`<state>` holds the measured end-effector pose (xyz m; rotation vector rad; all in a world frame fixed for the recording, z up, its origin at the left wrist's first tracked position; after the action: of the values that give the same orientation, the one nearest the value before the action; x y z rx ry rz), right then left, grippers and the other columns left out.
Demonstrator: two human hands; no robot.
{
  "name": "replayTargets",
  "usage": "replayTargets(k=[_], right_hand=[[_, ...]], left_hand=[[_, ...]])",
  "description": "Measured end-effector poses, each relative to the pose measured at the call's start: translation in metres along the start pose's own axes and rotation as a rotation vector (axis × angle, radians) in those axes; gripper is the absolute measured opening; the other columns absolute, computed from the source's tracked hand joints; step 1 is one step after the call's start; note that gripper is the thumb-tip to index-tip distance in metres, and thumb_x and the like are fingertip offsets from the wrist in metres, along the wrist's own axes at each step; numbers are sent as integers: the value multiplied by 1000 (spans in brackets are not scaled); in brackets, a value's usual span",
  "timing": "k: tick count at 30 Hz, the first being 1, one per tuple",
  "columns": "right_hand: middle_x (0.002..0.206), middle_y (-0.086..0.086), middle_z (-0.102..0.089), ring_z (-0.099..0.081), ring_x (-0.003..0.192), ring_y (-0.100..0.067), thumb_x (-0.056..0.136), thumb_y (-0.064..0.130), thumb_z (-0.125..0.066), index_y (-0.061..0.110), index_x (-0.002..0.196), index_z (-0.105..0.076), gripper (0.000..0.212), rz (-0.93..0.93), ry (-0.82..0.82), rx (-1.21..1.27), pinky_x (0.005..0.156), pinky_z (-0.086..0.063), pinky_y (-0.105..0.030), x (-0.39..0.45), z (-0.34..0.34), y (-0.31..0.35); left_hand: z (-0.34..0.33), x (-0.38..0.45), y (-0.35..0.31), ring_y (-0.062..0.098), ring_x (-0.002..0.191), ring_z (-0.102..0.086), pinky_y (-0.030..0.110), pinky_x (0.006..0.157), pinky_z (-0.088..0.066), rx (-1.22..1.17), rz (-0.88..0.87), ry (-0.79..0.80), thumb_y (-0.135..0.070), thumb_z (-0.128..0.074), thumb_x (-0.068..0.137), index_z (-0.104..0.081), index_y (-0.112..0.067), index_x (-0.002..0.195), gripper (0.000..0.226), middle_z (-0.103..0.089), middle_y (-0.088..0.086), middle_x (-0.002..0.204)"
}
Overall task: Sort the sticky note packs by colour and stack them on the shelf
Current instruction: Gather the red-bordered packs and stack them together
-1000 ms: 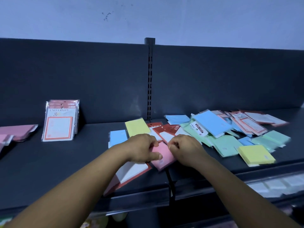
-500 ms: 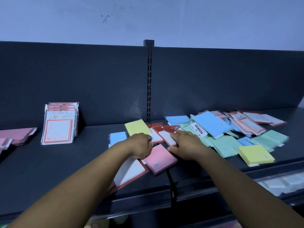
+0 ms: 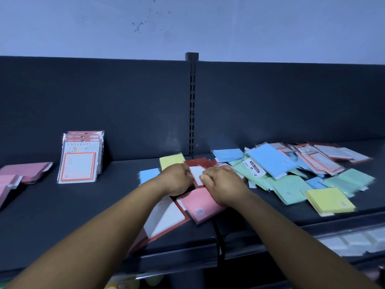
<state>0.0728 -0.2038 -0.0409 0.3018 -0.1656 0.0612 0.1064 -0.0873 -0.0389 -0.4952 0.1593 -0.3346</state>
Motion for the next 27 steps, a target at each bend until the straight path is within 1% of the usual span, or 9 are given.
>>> replayTargets(k=[2,5,9,13,15,18,20,24,27], right_hand=[[135,-5,-51,-40,127,-27,99,35,-36,19,135,-48,42,-97,76,-155,104,-33,-39,1,-4,-16],[147,-5,-40,-37,131,-28,99,31,-35,22,148,-32,49,-113,169,-142,108,-33,-39,-1,-10,-22],[144,-1,-47,-40,132,-22,97,19,-42,25,136,-51,41,-52,95,90,109,-34,-31,-1,2,-12],[148,-5,-40,-38,135,-26,96,29,-47,29,144,-39,49,-197,148,124,111,-34,-37,3,-1,-22],[139,-7,-48,-46,126,-27,92,36,-53,24,139,-41,51,-263,182,140,105,-40,-40,6,-3,-26],[124,-3,-56,-50,117,-26,75,48,-70,20,123,-47,60,-386,185,271,98,-45,-41,10,-6,-34],[118,-2,-59,-54,113,-26,68,44,-76,17,119,-45,65,-442,154,334,96,-47,-41,10,-3,-40],[105,-4,-67,-65,94,-22,76,22,-77,16,92,-49,32,-462,-28,590,89,-54,-39,13,15,-50],[101,-2,-72,-69,88,-20,83,16,-71,20,93,-62,14,-393,-131,768,87,-56,-40,19,30,-43]], left_hand=[[-2,3,1,26,109,-57,32,92,-49,35,25,-3,-25,-46,96,-57,-12,123,32,-62,9,122],[-4,7,-1,27,107,-57,31,85,-46,81,60,-15,-32,-49,96,-55,-10,122,35,-61,10,121],[0,12,5,25,109,-58,31,87,-48,33,132,-68,-34,-59,90,-51,-15,128,43,-61,5,123],[3,13,10,21,92,-61,28,70,-50,-56,179,-96,-29,-68,80,-54,-15,119,44,-65,3,105],[3,11,11,21,86,-59,26,61,-46,-116,231,-102,-23,-70,80,-50,-10,116,43,-62,4,99],[1,8,14,21,74,-56,24,54,-43,-252,292,-109,-10,-67,79,-55,-7,95,20,-56,4,78],[-1,9,18,23,72,-57,26,56,-46,-366,303,-120,-4,-63,78,-56,-7,84,9,-58,7,76],[1,9,10,31,85,-70,40,79,-59,-699,228,-96,-6,-62,87,-66,0,94,10,-72,15,94],[8,7,0,27,74,-69,37,69,-60,-785,165,-83,-6,-65,88,-64,-2,92,6,-72,16,88]])
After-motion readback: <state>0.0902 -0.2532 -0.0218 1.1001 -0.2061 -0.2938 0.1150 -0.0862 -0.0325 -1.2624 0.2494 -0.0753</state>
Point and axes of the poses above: each hand's wrist, its own x-axis towards the middle knuckle, its own z-axis out of the back of the hand, y = z × x, the point moved 9 cm from there along x, towards the middle knuckle
